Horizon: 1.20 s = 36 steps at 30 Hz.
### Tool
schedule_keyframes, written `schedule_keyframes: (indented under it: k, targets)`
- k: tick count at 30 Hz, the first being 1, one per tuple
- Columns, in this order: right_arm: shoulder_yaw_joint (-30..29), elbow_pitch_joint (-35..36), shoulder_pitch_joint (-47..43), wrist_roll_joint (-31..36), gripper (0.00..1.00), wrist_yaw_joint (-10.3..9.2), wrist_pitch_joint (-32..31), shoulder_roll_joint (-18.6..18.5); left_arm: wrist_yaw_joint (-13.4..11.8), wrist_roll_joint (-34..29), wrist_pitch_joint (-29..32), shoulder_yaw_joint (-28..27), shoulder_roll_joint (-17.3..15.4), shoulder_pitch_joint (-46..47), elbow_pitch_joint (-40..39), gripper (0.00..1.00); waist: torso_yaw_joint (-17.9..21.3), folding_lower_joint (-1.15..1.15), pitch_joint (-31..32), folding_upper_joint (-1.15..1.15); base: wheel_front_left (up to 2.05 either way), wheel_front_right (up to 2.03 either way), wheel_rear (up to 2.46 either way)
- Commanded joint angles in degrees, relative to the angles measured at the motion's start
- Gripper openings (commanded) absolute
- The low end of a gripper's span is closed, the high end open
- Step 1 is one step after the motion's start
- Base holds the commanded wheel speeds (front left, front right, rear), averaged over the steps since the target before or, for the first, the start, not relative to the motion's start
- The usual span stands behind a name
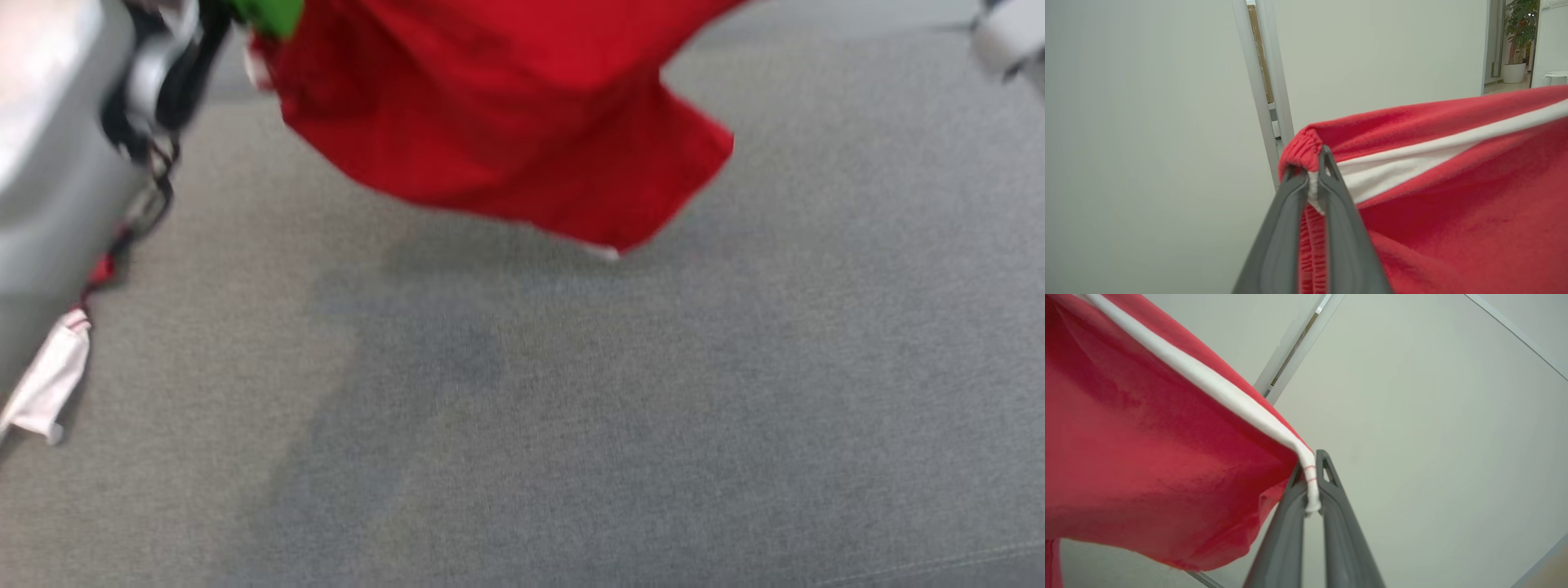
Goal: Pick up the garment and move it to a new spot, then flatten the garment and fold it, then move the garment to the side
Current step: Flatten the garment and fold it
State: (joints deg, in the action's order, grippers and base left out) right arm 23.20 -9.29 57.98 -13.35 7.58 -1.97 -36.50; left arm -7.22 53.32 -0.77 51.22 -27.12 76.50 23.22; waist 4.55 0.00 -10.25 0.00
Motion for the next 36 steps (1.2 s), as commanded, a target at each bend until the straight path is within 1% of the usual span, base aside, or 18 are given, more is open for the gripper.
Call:
schedule_keyframes:
  k: [1,4,7,9,12,14,16,18,21,25,29,33,36]
  targets:
    - [0.86,-2.88,3.91,-0.06,0.00,-0.16,1.21,0.72,0.23,-0.81,-0.51,-0.75,0.40,3.05,2.59,0.00,2.87,0.00,-16.20,0.00,0.00,0.00,0.00]
    - [3.18,-11.55,13.55,0.68,0.00,-0.16,4.65,3.17,1.42,-2.60,-2.22,-1.07,2.61,9.14,9.61,0.00,3.60,0.00,-20.12,0.00,0.00,0.00,0.00]
    - [4.94,-19.86,20.44,2.09,0.00,-0.16,8.20,6.16,2.23,-3.21,-4.67,-1.85,5.22,13.51,16.02,0.00,4.02,0.00,-22.04,0.00,0.00,0.00,0.00]
    - [5.15,-24.57,25.39,3.42,0.00,-0.16,10.40,8.04,1.73,-3.67,-6.25,-2.67,6.69,17.45,19.89,0.00,4.35,0.00,-23.78,0.00,0.00,0.00,0.00]
    - [2.80,-31.70,30.67,6.93,0.00,-0.19,14.34,10.55,1.36,-4.99,-9.54,-3.15,8.62,21.69,25.61,0.00,4.77,0.00,-25.79,0.00,0.00,0.00,0.00]
    - [-0.03,-35.19,32.59,9.39,0.00,-0.20,15.90,12.49,1.13,-5.31,-11.49,-4.04,9.82,23.78,28.59,0.00,4.94,0.00,-26.80,0.00,0.00,0.00,0.00]
    - [-2.32,-37.40,33.06,11.59,0.00,-0.20,16.72,14.47,1.50,-5.01,-12.92,-4.86,11.01,24.68,31.10,0.00,5.03,0.00,-27.47,0.00,0.00,0.00,0.00]
    - [-3.54,-38.74,31.51,13.08,0.00,-0.20,17.12,16.61,2.33,-4.46,-13.73,-5.65,12.35,24.01,33.10,0.00,5.13,0.00,-27.85,0.00,0.00,0.00,0.00]
    - [-5.17,-38.15,27.96,13.59,0.00,-0.19,17.14,18.66,4.09,-4.16,-14.34,-6.17,14.48,21.10,35.43,0.00,4.87,0.00,-28.22,0.00,0.00,0.00,0.00]
    - [-4.43,-37.85,21.51,14.10,0.00,-0.15,17.17,19.97,5.24,-5.05,-14.52,-8.32,16.05,15.72,35.35,0.00,3.76,0.00,-27.83,0.00,0.00,0.00,0.00]
    - [-2.66,-37.63,14.64,12.50,0.00,-0.15,17.18,19.93,6.37,-7.18,-14.43,-10.83,16.44,7.29,33.63,0.00,2.84,0.00,-25.73,0.00,0.00,0.00,0.00]
    - [1.03,-37.43,8.73,9.84,0.00,-0.15,17.18,18.39,7.71,-10.27,-14.45,-12.97,15.75,-0.27,31.34,0.00,1.92,0.00,-22.56,0.00,0.00,0.00,0.00]
    - [4.24,-38.07,3.56,6.75,0.00,-0.16,17.19,16.92,9.10,-12.73,-14.37,-14.13,15.30,-7.87,29.62,0.00,1.06,0.00,-18.71,0.00,0.00,0.00,0.00]
